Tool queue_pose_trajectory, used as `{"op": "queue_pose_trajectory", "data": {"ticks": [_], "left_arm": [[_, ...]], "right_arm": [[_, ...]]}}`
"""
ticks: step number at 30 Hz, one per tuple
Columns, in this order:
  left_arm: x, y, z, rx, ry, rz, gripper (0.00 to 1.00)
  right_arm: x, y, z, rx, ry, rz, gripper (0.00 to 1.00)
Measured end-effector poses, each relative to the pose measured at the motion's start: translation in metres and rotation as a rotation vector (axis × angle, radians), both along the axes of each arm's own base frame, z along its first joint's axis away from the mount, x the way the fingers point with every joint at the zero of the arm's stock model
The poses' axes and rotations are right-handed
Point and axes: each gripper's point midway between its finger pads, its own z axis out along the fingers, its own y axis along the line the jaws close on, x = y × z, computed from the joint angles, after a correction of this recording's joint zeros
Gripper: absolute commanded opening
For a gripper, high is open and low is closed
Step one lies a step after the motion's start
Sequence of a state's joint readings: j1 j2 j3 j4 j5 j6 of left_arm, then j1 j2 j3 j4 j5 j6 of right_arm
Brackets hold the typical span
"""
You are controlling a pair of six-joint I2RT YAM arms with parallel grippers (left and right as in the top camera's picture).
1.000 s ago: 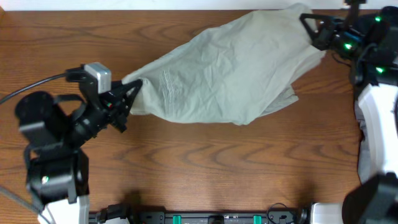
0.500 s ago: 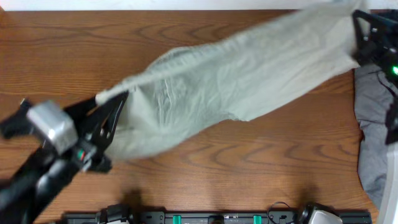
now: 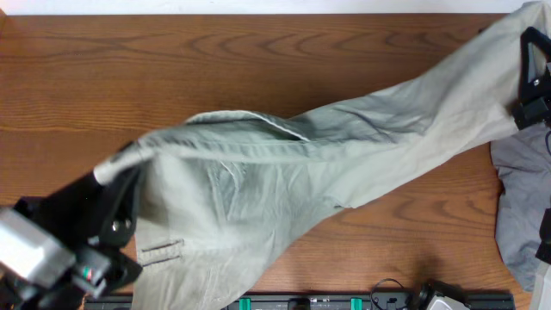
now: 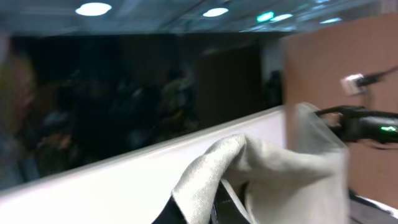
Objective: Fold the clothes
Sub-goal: 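Lift the pants with both grippers and swing them flat onto the table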
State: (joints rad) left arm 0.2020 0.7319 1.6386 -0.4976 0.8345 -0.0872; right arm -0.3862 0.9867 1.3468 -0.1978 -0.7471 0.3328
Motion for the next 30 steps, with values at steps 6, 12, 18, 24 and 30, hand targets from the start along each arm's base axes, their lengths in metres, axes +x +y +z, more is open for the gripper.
{"op": "queue_pose_trajectory", "data": {"ticks": [6, 12, 18, 24, 30], "left_arm": [[0.057, 0.032, -0.036, 0.001, 0.175, 0.165, 0.06], [0.155, 0.053, -0.079, 0.016, 0.363, 0.167, 0.06], [0.183, 0.048, -0.099, 0.011, 0.424, 0.088, 0.06], [0.124, 0.028, -0.055, 0.041, 0.267, 0.037, 0.06], [0.026, 0.005, -0.002, 0.092, 0.019, 0.024, 0.06]], "right_arm": [[0.031, -0.01, -0.021, 0.026, 0.067, 0.01, 0.01], [0.086, 0.002, -0.055, 0.049, 0.131, 0.095, 0.01], [0.097, 0.006, -0.056, 0.041, 0.112, 0.115, 0.01], [0.064, 0.013, -0.027, 0.007, 0.032, 0.135, 0.01], [-0.004, 0.017, 0.019, -0.065, -0.108, 0.117, 0.01]]}}
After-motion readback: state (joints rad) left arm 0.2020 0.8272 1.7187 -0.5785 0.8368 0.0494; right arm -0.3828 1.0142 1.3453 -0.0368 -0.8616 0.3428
